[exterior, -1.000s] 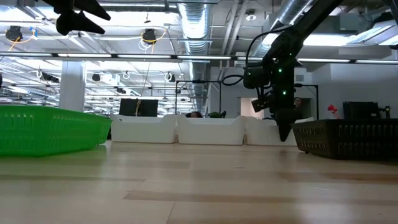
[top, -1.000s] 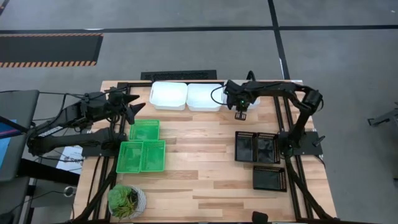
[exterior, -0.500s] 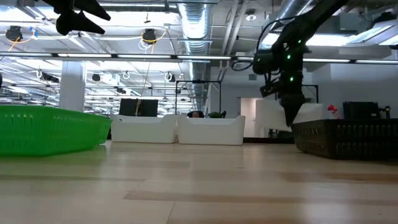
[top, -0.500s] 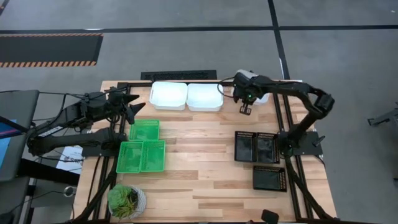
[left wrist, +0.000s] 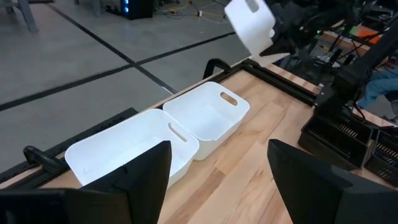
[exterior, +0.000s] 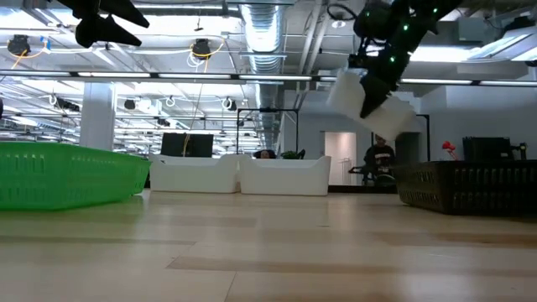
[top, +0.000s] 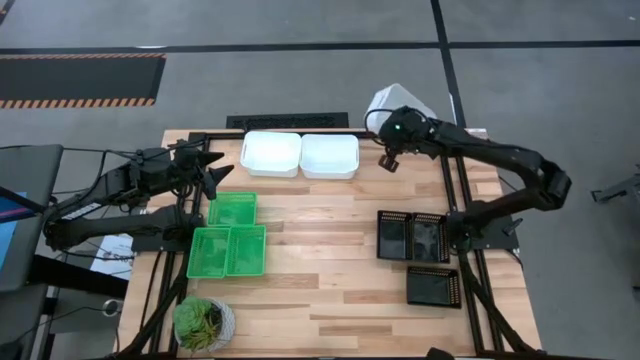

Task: Stack baskets by color
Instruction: Stack the right white bin into the middle white bin

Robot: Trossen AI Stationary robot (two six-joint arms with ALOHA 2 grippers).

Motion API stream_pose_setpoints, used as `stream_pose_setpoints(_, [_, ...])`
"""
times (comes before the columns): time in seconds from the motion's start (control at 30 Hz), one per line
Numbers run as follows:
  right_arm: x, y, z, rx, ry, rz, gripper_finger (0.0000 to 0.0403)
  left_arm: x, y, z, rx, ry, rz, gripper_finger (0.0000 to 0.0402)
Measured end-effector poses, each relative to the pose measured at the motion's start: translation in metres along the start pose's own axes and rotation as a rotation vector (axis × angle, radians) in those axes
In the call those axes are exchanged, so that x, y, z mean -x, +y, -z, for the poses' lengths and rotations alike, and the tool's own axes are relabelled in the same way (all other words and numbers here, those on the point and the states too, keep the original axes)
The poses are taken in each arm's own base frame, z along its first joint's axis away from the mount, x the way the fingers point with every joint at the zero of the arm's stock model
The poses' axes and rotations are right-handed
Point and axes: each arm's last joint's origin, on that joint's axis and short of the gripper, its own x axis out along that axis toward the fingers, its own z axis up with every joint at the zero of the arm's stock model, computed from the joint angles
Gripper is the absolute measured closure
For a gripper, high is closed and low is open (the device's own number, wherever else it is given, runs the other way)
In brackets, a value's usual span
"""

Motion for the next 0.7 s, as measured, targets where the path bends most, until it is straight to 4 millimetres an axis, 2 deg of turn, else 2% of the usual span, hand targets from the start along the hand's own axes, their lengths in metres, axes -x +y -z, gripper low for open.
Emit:
stream_pose_setpoints(0.17, [0.003,0.018,-0.013,0.012,-0.078,-0.04,0.0401,0.0,0.0,0.0,0.001,0.0,0.0,0.0145])
stream_pose_setpoints(0.4, [-0.018,0.059,-0.039,0.125,-0.076,-0.123,0.0401,0.0,0.0,0.0,0.001,0.001,0.0,0.0145])
stream_pose_setpoints(0.57, [-0.039,0.082,-0.068,0.227,-0.076,-0.102,0.0401,0.0,0.0,0.0,0.002,0.001,0.001,0.0145])
stream_pose_setpoints(0.7, [-0.05,0.094,-0.099,0.259,-0.109,-0.102,0.0401,0.0,0.0,0.0,0.002,0.001,0.0,0.0145])
